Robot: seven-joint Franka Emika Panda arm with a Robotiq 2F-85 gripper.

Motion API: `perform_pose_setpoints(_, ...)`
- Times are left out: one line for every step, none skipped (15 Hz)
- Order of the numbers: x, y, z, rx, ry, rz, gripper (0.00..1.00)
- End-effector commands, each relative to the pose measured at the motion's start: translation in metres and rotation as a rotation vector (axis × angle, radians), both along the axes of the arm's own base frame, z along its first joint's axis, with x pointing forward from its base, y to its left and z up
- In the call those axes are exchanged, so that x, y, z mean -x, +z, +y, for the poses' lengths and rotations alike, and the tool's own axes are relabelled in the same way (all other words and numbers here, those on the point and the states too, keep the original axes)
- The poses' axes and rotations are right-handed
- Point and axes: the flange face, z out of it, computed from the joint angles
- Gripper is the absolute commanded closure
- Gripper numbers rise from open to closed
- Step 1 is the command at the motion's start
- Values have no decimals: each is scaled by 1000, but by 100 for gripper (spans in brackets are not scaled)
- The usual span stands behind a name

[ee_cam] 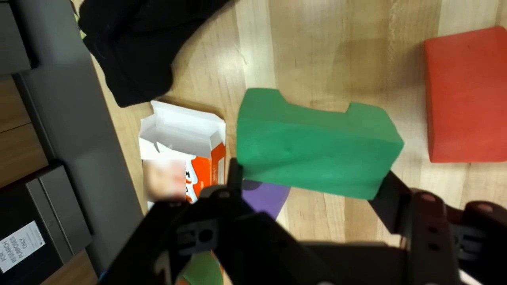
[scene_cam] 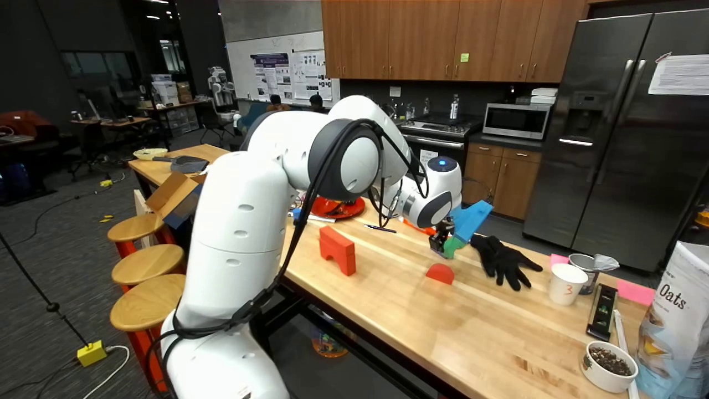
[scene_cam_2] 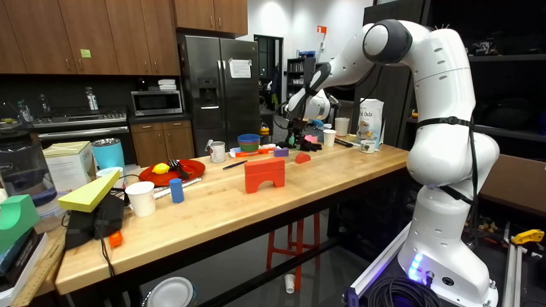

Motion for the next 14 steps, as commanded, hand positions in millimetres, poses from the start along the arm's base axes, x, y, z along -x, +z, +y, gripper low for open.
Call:
perform_pose_setpoints(14,15,2,-49,3,-24,50)
perform_pose_setpoints(13,16,3,-77,16,-30,50)
perform_pose_setpoints(13,18,4,-92,28,-37,50)
perform_pose_setpoints(11,19,5,-105,39,-47,50)
perform_pose_setpoints(10,20,6,-111,52,-62,50)
perform_pose_setpoints(9,20,6,-119,65,-73,50)
perform_pose_setpoints(7,19,8,-131,80,-78,50)
perform_pose_setpoints(6,17,10,-139,91,-84,50)
perform_pose_setpoints(5,14,12,-145,103,-95,50)
perform_pose_setpoints(4,12,14,-156,113,-108,50)
perform_pose_setpoints(2,9,17,-179,122,-117,50)
perform_pose_setpoints(2,6,19,-193,130,-118,50)
perform_pose_setpoints(2,2,20,-205,134,-117,50)
perform_pose_setpoints(4,-2,21,-213,132,-116,50)
